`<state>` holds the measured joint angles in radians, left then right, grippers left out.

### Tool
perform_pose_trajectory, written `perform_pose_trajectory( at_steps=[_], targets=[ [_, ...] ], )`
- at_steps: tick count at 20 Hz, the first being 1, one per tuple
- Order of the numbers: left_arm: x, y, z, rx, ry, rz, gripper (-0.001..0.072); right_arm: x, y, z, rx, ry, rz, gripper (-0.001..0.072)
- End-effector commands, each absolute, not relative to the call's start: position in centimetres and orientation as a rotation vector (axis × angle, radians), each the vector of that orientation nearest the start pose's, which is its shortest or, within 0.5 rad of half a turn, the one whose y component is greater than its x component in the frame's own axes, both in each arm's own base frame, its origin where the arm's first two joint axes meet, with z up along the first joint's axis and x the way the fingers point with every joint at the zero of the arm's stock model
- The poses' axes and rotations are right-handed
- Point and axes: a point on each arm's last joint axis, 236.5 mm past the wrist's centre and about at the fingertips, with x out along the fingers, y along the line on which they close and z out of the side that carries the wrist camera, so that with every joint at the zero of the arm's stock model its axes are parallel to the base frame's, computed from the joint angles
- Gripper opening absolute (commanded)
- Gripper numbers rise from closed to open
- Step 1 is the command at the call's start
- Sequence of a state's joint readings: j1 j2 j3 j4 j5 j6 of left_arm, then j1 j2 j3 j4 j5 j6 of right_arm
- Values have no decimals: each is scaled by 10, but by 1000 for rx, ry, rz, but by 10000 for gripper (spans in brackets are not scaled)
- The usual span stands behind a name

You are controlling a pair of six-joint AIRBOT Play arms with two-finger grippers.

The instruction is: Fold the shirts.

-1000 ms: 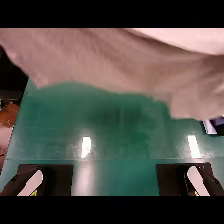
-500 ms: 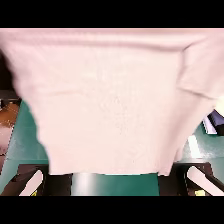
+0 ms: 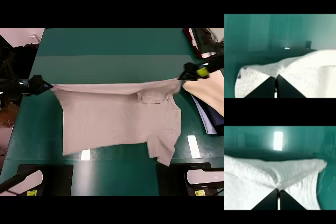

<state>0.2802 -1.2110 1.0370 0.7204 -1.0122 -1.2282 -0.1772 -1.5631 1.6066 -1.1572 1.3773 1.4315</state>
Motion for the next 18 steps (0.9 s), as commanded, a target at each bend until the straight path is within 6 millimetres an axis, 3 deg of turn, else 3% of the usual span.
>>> perform_pose_trajectory(
  at_steps=[1,5,8,10,12,15,18],
  targets=[
    [480,-23,49,-705,806,-284,22,515,18,19,335,1134,166,12],
    [531,-20,56,-673,751,-299,22,570,5,56,319,909,125,12],
    [558,-31,64,-594,686,-301,22,584,-3,77,304,830,110,12],
    [562,-32,66,-573,672,-292,22,574,-8,67,249,882,102,12],
    [551,-36,56,-526,730,-319,22,552,-14,49,159,998,106,11],
    [513,-47,24,-393,917,-406,22,512,-9,26,112,1182,148,11],
    [481,-35,-7,-238,1084,-407,22,479,-5,-2,131,1279,153,11]
  ],
)
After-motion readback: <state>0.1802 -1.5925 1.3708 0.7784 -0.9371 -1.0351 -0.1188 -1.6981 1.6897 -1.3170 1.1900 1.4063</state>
